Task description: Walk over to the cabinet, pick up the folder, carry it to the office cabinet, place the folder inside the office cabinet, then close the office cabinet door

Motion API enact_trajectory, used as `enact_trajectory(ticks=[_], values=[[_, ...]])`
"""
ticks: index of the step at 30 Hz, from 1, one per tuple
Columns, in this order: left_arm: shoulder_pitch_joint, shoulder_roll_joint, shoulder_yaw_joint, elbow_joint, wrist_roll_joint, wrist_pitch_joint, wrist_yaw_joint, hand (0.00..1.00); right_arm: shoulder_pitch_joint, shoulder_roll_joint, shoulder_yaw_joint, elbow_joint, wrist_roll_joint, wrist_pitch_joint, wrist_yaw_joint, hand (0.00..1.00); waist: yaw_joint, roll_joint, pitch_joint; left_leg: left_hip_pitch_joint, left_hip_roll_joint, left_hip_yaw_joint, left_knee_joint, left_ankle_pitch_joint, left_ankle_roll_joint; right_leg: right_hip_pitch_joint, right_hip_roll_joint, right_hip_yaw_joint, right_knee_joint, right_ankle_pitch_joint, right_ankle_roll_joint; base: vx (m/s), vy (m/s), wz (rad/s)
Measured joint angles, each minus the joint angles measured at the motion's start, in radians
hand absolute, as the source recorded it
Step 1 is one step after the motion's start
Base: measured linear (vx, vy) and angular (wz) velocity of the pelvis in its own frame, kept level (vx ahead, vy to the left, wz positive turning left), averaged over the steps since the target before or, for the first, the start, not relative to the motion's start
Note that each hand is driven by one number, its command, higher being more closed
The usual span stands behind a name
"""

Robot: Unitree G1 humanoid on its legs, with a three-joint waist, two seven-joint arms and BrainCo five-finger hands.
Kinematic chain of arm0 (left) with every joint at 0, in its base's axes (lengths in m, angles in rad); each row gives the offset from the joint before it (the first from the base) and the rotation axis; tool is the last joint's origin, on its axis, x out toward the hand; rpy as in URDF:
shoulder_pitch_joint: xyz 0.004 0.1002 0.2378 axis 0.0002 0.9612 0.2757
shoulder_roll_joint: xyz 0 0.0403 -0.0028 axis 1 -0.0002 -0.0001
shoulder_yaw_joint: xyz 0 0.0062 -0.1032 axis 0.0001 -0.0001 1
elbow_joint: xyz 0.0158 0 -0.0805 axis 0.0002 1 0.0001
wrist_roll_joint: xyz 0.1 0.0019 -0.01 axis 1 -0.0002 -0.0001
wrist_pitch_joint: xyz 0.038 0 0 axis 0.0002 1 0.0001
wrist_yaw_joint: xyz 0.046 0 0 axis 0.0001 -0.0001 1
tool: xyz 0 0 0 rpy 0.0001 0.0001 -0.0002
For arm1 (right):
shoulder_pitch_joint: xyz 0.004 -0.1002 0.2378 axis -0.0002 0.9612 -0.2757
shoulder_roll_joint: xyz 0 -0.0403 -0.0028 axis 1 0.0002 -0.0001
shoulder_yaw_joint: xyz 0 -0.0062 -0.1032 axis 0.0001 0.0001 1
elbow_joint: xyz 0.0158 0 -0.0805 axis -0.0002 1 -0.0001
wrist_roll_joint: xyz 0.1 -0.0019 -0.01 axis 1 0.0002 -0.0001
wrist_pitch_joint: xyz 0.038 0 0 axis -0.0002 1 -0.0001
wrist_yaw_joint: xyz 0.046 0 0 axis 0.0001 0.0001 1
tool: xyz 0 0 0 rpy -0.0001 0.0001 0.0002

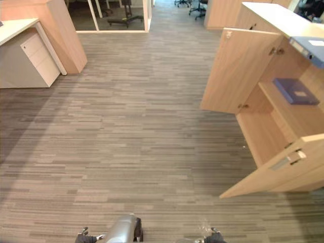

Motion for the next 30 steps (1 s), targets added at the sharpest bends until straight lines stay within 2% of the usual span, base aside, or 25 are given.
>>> enact_trajectory(ticks=[1,2,3,4,5,7,8,10,11,12,13,14,15,16,17,18,19,21,22,23,24,25,27,28,30], values=[[0.004,-0.003,0.000,0.000,0.000,-0.001,0.006,0.00,0.002,-0.002,0.000,0.000,-0.004,0.002,0.000,0.00,0.000,0.003,-0.004,0.006,0.013,-0.005,-0.137,0.043,0.001,0.026,-0.047,0.006,-0.030,-0.021,0.035,0.39,0.387,-0.14],[0.009,-0.003,0.000,0.000,0.001,-0.002,0.008,0.00,0.003,-0.002,0.000,0.000,-0.005,0.003,0.000,0.00,-0.001,0.004,-0.009,0.008,0.026,0.011,-0.157,0.091,-0.016,0.043,-0.065,0.007,-0.042,-0.030,0.051,0.41,0.412,-0.14],[0.015,-0.002,0.000,0.005,0.002,-0.002,0.009,0.00,0.011,0.001,-0.002,0.002,-0.006,0.005,0.000,0.00,-0.001,0.006,-0.022,0.012,0.025,0.061,-0.147,0.166,0.007,0.065,-0.087,0.008,-0.055,-0.030,0.060,0.38,0.368,-0.25],[0.017,0.007,0.001,0.009,0.005,-0.002,0.011,0.00,0.008,0.015,-0.018,0.006,-0.008,0.006,0.000,0.00,0.006,-0.016,-0.046,0.010,0.002,0.101,-0.129,0.124,0.030,0.065,-0.124,0.018,-0.066,0.004,0.051,0.43,0.389,-0.30],[0.017,0.008,0.002,0.012,0.006,-0.002,0.012,0.00,0.004,0.023,-0.023,0.005,-0.008,0.006,0.001,0.00,0.009,-0.018,-0.054,0.017,-0.003,0.113,-0.125,0.111,0.044,0.066,-0.132,0.019,-0.072,0.039,0.047,0.55,0.474,-0.50],[0.017,0.016,0.001,0.023,0.014,-0.002,0.012,0.00,-0.004,0.071,-0.059,-0.002,-0.011,0.006,0.005,0.00,0.021,-0.031,-0.088,0.073,-0.043,0.173,-0.149,0.084,0.085,0.061,-0.192,0.023,-0.067,0.137,0.063,0.50,0.393,-0.51],[0.018,0.017,-0.001,0.025,0.014,-0.002,0.012,0.00,-0.004,0.082,-0.061,-0.003,-0.015,0.006,0.006,0.00,0.022,-0.031,-0.099,0.095,-0.058,0.189,-0.171,0.080,0.093,0.051,-0.210,0.026,-0.055,0.154,0.063,0.40,0.305,-0.48],[0.021,0.022,-0.029,0.023,0.024,-0.002,0.008,0.00,-0.005,0.112,-0.127,-0.015,-0.023,0.006,0.018,0.00,0.024,-0.031,-0.121,0.203,-0.143,0.211,-0.261,0.076,0.110,0.010,-0.276,0.070,0.078,0.205,0.065,0.35,0.273,-0.53],[0.023,0.022,-0.032,0.023,0.023,-0.002,0.005,0.00,-0.005,0.114,-0.154,-0.024,-0.018,0.007,0.018,0.00,0.024,-0.032,-0.121,0.238,-0.164,0.210,-0.294,0.075,0.112,-0.026,-0.284,0.082,0.167,0.217,0.046,0.33,0.279,-0.34],[0.021,0.017,-0.037,0.022,0.020,-0.002,-0.002,0.00,0.003,0.114,-0.209,-0.044,-0.002,0.006,0.018,0.00,0.014,-0.022,-0.126,0.300,-0.195,0.206,-0.348,0.078,0.130,-0.110,-0.290,0.102,0.356,0.285,-0.043,0.30,0.240,-0.01],[0.006,0.011,-0.040,0.021,0.016,-0.007,-0.008,0.00,0.016,0.112,-0.232,-0.061,0.007,0.006,0.011,0.00,-0.003,-0.012,-0.126,0.363,-0.216,0.198,-0.386,0.077,0.145,-0.180,-0.298,0.109,0.525,0.317,-0.091,0.24,0.192,0.09],[0.001,0.011,-0.039,0.022,0.011,-0.009,-0.011,0.00,0.017,0.112,-0.231,-0.067,0.020,0.006,0.007,0.00,-0.006,-0.018,-0.121,0.389,-0.222,0.197,-0.398,0.077,0.145,-0.213,-0.293,0.112,0.581,0.302,-0.082,0.19,0.108,0.05],[-0.007,0.009,-0.042,0.022,0.008,-0.009,-0.019,0.00,0.012,0.113,-0.215,-0.077,0.049,0.002,-0.004,0.00,-0.012,-0.012,-0.116,0.430,-0.220,0.198,-0.423,0.076,0.144,-0.272,-0.258,0.111,0.643,0.258,-0.047,0.20,0.065,-0.08],[-0.020,0.008,-0.043,0.023,0.004,-0.011,-0.028,0.00,0.011,0.115,-0.192,-0.094,0.075,-0.007,-0.011,0.00,-0.021,-0.011,-0.102,0.471,-0.209,0.194,-0.453,0.073,0.146,-0.335,-0.207,0.075,0.673,0.191,-0.027,0.23,0.056,-0.07],[-0.027,0.006,-0.043,0.027,0.003,-0.011,-0.031,0.00,0.008,0.115,-0.177,-0.101,0.078,-0.011,-0.013,0.00,-0.026,-0.008,-0.096,0.485,-0.201,0.191,-0.467,0.062,0.153,-0.362,-0.180,0.040,0.676,0.155,0.001,0.18,-0.033,-0.03],[-0.049,-0.001,-0.041,0.031,-0.001,-0.011,-0.040,0.00,-0.003,0.120,-0.164,-0.109,0.081,-0.023,-0.016,0.00,-0.032,-0.013,-0.073,0.502,-0.183,0.186,-0.462,0.029,0.166,-0.405,-0.128,-0.032,0.658,0.102,0.070,0.13,-0.117,0.02],[-0.058,-0.016,-0.040,0.035,-0.001,-0.011,-0.046,0.00,-0.010,0.124,-0.164,-0.108,0.091,-0.031,-0.018,0.00,-0.039,-0.019,-0.059,0.523,-0.166,0.177,-0.448,0.005,0.160,-0.422,-0.082,-0.122,0.590,0.076,0.085,0.14,-0.138,0.04],[-0.076,-0.030,-0.029,0.050,0.005,-0.011,-0.055,0.00,-0.010,0.124,-0.163,-0.104,0.105,-0.033,-0.018,0.00,-0.043,-0.028,-0.052,0.556,-0.157,0.164,-0.454,-0.015,0.145,-0.423,-0.034,-0.236,0.458,0.070,0.059,0.23,-0.154,0.12],[-0.086,-0.032,-0.018,0.053,0.017,-0.010,-0.061,0.00,-0.018,0.126,-0.165,-0.096,0.117,-0.033,-0.017,0.00,-0.043,-0.033,-0.044,0.583,-0.156,0.156,-0.461,-0.035,0.127,-0.432,0.004,-0.294,0.321,0.095,0.021,0.28,-0.161,0.23],[-0.085,-0.035,-0.016,0.056,0.026,-0.011,-0.064,0.00,-0.021,0.127,-0.168,-0.094,0.120,-0.033,-0.016,0.00,-0.048,-0.035,-0.040,0.598,-0.157,0.144,-0.468,-0.041,0.119,-0.431,0.012,-0.296,0.304,0.134,-0.044,0.36,-0.164,0.45],[-0.087,-0.048,-0.018,0.071,0.027,-0.009,-0.067,0.00,-0.030,0.119,-0.177,-0.088,0.118,-0.032,-0.013,0.00,-0.055,-0.015,-0.044,0.630,-0.139,0.108,-0.495,-0.048,0.113,-0.403,0.027,-0.329,0.296,0.117,-0.112,0.46,-0.152,0.55],[-0.080,-0.048,-0.018,0.070,0.031,-0.009,-0.071,0.00,-0.032,0.114,-0.178,-0.083,0.117,-0.030,-0.011,0.00,-0.057,0.003,-0.049,0.638,-0.121,0.087,-0.503,-0.034,0.092,-0.387,0.035,-0.350,0.297,0.102,-0.126,0.59,-0.200,0.61],[-0.077,-0.051,-0.013,0.068,0.033,-0.007,-0.078,0.00,-0.043,0.115,-0.178,-0.068,0.118,-0.029,-0.009,0.00,-0.054,0.002,-0.042,0.645,-0.089,0.066,-0.472,-0.030,0.086,-0.350,0.056,-0.379,0.288,0.084,-0.152,0.49,-0.203,0.33],[-0.075,-0.057,0.014,0.068,0.030,-0.006,-0.079,0.00,-0.040,0.117,-0.178,-0.066,0.122,-0.029,-0.008,0.00,-0.057,0.004,-0.042,0.647,-0.056,0.050,-0.411,-0.034,0.080,-0.290,0.082,-0.395,0.243,0.080,-0.157,0.36,-0.196,0.14],[-0.074,-0.062,0.045,0.064,0.028,-0.006,-0.078,0.00,-0.032,0.121,-0.179,-0.066,0.139,-0.030,-0.008,0.00,-0.056,0.007,-0.043,0.615,-0.027,0.025,-0.255,-0.037,0.070,-0.205,0.114,-0.397,0.165,0.079,-0.156,0.39,-0.238,0.07]])
